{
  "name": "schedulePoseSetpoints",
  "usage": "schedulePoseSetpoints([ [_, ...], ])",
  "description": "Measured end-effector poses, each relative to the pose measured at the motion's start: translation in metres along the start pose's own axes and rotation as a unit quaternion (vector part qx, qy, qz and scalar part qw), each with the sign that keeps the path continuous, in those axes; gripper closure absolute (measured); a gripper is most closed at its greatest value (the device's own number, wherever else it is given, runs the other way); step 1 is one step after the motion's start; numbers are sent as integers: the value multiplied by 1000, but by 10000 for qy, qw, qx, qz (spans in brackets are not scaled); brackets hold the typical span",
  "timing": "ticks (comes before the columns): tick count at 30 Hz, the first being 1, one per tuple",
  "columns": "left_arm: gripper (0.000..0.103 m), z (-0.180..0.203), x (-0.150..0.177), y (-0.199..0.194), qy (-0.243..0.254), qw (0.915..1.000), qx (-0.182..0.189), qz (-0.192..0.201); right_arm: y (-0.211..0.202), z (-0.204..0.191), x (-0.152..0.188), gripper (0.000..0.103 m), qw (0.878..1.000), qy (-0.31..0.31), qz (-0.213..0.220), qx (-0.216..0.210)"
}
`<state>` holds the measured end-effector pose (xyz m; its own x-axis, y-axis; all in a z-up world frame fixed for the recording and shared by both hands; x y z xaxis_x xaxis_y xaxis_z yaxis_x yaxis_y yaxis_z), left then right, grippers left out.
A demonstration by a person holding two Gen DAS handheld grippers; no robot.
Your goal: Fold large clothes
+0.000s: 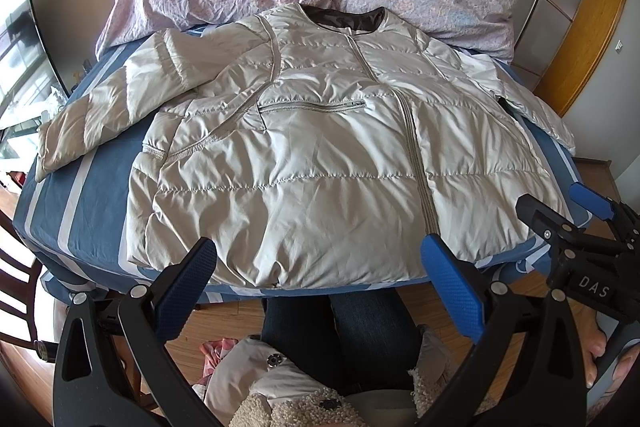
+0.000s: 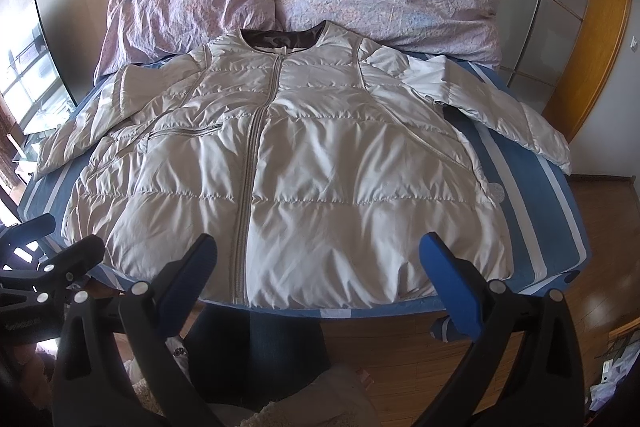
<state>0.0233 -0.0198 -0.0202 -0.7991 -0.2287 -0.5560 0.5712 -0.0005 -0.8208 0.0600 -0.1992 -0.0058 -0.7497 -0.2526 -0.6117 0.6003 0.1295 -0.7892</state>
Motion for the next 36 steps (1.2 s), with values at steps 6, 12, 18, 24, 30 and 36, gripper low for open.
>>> schedulePoseSetpoints([
  [6,1,-9,-10,9,-133,9999,14,-45,12,20,-10,2,9993,301,206,-40],
  [12,1,-21,-26,23,-301,9995,119,-20,36,72,-28,2,9920,1058,594,-341],
  [18,1,-36,-46,45,-534,9974,473,-124,84,167,-38,2,9564,2756,503,-828],
  [24,1,-56,-64,69,-904,9899,1056,-271,135,281,-33,3,8949,4376,635,-602],
  [30,1,-73,-77,89,-1167,9847,1246,-360,194,353,-10,34,8068,5814,400,-973],
  [36,1,-79,-90,95,-1142,9840,1363,-109,210,376,-15,46,7871,6095,610,-728],
])
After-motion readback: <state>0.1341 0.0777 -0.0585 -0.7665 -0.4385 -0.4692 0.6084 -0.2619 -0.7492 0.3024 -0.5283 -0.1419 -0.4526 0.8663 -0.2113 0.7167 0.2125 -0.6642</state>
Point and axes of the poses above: each gripper's, at about its wrist camera, not at the fingertips, and y roughly the way its jaws point, z to its right, x to its underside, the point moved 2 cm from there along y, roughly the way its jaws point, and after that the axes turned 5 degrees about -y, right-handed, at the moved point
